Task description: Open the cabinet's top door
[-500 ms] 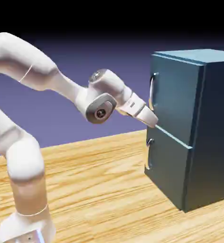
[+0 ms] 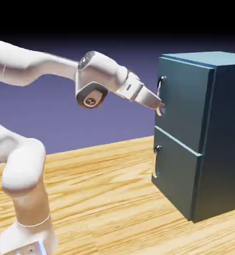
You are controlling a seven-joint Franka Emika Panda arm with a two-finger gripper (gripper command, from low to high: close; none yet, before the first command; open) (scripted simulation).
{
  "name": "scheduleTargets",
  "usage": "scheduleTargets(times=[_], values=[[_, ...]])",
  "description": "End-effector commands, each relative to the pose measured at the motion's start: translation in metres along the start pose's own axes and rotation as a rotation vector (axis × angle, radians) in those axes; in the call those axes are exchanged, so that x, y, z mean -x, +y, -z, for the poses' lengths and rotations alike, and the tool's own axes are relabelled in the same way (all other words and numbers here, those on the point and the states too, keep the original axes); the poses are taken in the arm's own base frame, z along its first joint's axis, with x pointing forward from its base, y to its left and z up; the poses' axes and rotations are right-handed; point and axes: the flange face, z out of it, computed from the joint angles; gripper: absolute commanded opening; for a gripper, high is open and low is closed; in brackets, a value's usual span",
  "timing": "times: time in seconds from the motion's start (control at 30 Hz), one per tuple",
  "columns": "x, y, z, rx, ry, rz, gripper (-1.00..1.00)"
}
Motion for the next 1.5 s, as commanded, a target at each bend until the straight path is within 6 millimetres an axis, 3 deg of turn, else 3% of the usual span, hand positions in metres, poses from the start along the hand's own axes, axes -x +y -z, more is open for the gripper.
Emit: scheduleTargets(times=[0.0, 0.37, 0.7, 1.0, 1.4, 1.47], values=[[0.000, -0.003, 0.004, -0.011, 0.011, -0.005, 0.00], [0.016, -0.030, 0.035, -0.129, 0.120, -0.033, 0.00], [0.052, -0.049, 0.034, -0.229, 0.205, -0.019, 0.00], [0.092, -0.054, 0.005, -0.299, 0.273, 0.017, 0.00], [0.142, -0.032, -0.071, -0.353, 0.359, 0.077, 0.00], [0.143, -0.031, -0.074, -0.354, 0.361, 0.079, 0.00]])
